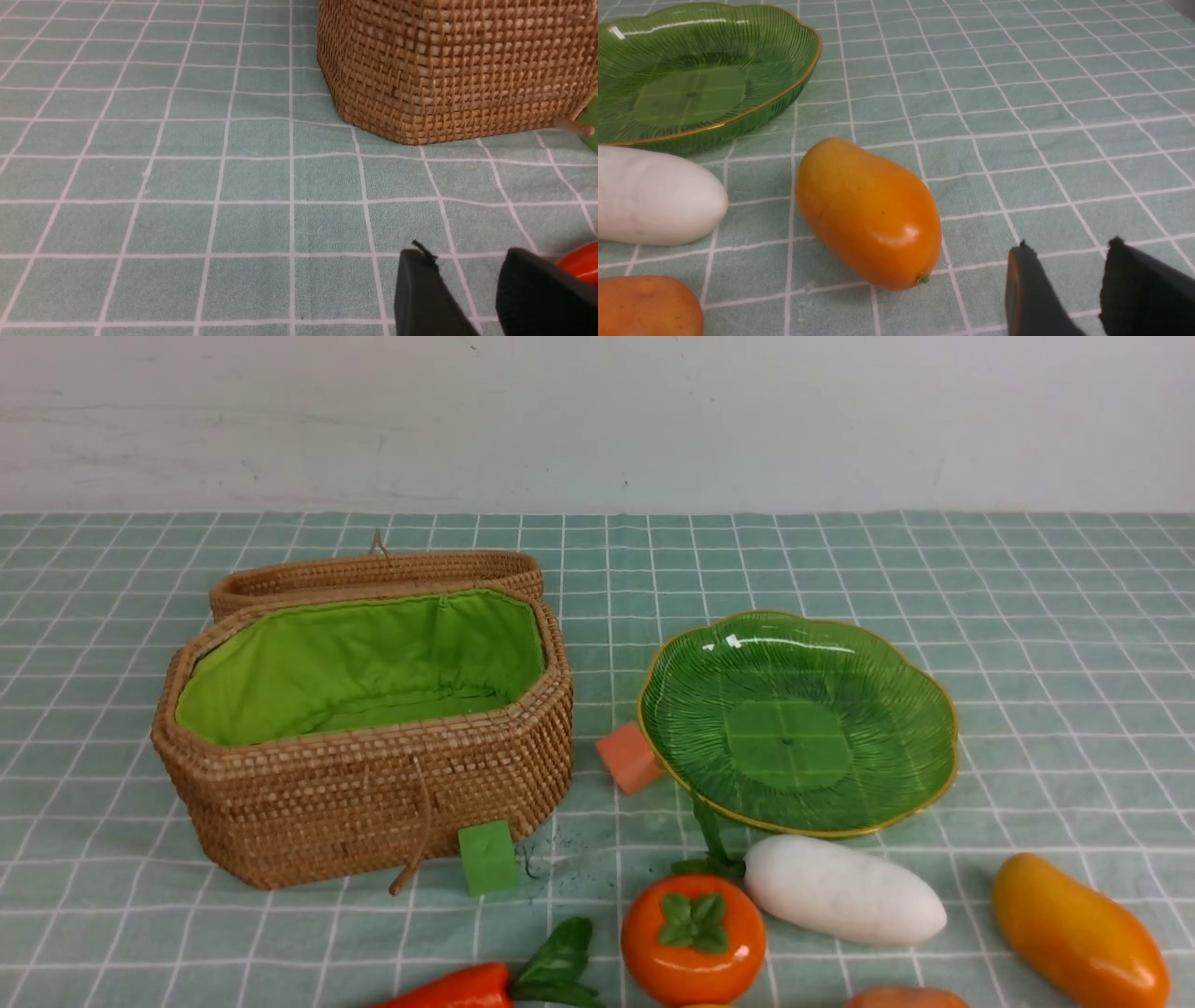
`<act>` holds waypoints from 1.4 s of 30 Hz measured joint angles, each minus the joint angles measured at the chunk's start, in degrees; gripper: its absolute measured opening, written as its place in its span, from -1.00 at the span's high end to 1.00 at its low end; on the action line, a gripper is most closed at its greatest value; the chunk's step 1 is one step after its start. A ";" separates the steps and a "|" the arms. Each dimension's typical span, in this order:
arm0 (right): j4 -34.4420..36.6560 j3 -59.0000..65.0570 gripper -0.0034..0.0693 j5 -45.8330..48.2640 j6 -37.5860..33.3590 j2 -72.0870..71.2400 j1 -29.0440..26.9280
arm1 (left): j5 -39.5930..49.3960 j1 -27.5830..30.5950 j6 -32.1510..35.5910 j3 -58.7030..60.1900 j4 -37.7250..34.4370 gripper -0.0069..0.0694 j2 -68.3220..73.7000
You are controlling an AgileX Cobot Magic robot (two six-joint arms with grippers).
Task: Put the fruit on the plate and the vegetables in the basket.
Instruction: Use the left arm to grab an eggplant and put it into the left basket
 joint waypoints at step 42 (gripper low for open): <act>0.00 0.00 0.24 0.00 0.00 0.00 0.00 | 9.56 0.00 -14.33 -46.19 3.63 0.19 29.52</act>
